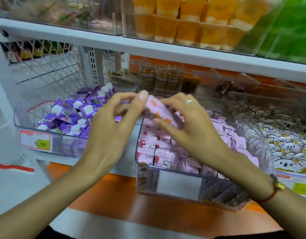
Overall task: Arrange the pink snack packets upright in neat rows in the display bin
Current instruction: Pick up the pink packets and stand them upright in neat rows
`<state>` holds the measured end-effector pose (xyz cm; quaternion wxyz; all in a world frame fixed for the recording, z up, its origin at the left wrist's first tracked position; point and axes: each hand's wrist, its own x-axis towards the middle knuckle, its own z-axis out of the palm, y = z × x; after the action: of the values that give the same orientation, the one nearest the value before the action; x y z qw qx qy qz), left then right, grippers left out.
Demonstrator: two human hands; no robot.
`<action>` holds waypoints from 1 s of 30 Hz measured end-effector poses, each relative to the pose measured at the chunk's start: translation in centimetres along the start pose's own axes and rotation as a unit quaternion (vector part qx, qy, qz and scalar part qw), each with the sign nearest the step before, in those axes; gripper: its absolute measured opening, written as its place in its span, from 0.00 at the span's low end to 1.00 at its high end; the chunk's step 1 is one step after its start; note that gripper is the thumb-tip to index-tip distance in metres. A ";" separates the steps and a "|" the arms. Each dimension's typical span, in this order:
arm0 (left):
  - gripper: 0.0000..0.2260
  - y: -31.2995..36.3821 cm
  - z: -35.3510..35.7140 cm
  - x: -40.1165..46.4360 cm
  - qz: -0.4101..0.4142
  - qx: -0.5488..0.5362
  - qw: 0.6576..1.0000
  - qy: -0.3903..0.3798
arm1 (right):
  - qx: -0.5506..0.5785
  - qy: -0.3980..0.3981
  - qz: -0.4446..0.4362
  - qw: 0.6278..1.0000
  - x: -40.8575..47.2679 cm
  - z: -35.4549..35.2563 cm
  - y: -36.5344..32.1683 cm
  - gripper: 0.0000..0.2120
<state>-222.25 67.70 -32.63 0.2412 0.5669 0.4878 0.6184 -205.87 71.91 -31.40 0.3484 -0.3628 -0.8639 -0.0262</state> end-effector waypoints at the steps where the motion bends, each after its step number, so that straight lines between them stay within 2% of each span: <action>1: 0.20 -0.3 -0.1 0.1 0.003 0.014 1.000 0.009 | 0.011 0.028 0.030 0.999 0.4 0.0 0.8 0.16; 3: 0.17 -1.0 -0.2 0.4 -0.005 0.046 0.999 0.009 | 0.092 0.048 0.143 0.984 1.4 -0.1 2.7 0.14; 5: 0.14 -1.9 0.0 0.7 -0.023 0.056 0.998 -0.025 | 0.220 0.030 0.281 0.934 3.0 0.3 4.8 0.15; 6: 0.14 -2.3 0.1 0.8 -0.039 0.046 0.997 -0.047 | 0.253 0.027 0.323 0.912 3.8 0.6 6.0 0.17; 8: 0.14 -2.7 0.3 1.0 -0.073 0.019 0.993 -0.086 | 0.261 0.026 0.350 0.899 5.0 1.7 7.4 0.19; 12: 0.10 -2.9 0.3 1.1 -0.083 0.009 0.991 -0.107 | 0.235 0.043 0.342 0.909 6.7 4.2 8.1 0.24; 15: 0.08 -2.8 0.0 0.9 -0.081 0.019 0.990 -0.112 | 0.210 0.047 0.294 0.931 7.8 5.6 8.3 0.28; 17: 0.08 -2.9 -0.2 0.7 -0.080 0.025 0.990 -0.115 | 0.194 0.024 0.261 0.945 8.1 6.4 8.6 0.26; 20: 0.07 -2.8 -0.3 0.7 -0.083 0.035 0.989 -0.120 | 0.073 -0.009 0.217 0.973 8.2 7.3 9.4 0.15; 22: 0.07 -2.8 -0.4 0.7 -0.087 0.043 0.988 -0.121 | 0.000 -0.061 0.203 0.977 7.8 7.6 10.2 0.10; 26: 0.07 -2.7 -0.3 0.7 -0.089 0.054 0.987 -0.119 | -0.085 -0.232 0.190 0.950 6.8 7.1 11.3 0.16; 28: 0.06 -2.8 -0.2 0.7 -0.090 0.055 0.987 -0.118 | -0.034 -0.218 0.176 0.959 7.0 6.3 11.3 0.15; 30: 0.06 -2.8 -0.1 0.7 -0.092 0.060 0.987 -0.119 | 0.025 -0.124 0.203 0.971 7.3 5.4 11.3 0.12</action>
<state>-223.26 69.42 -34.74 0.3191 0.6028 0.5415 0.4915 -205.33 86.32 -33.33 0.2450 -0.5225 -0.8090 0.1118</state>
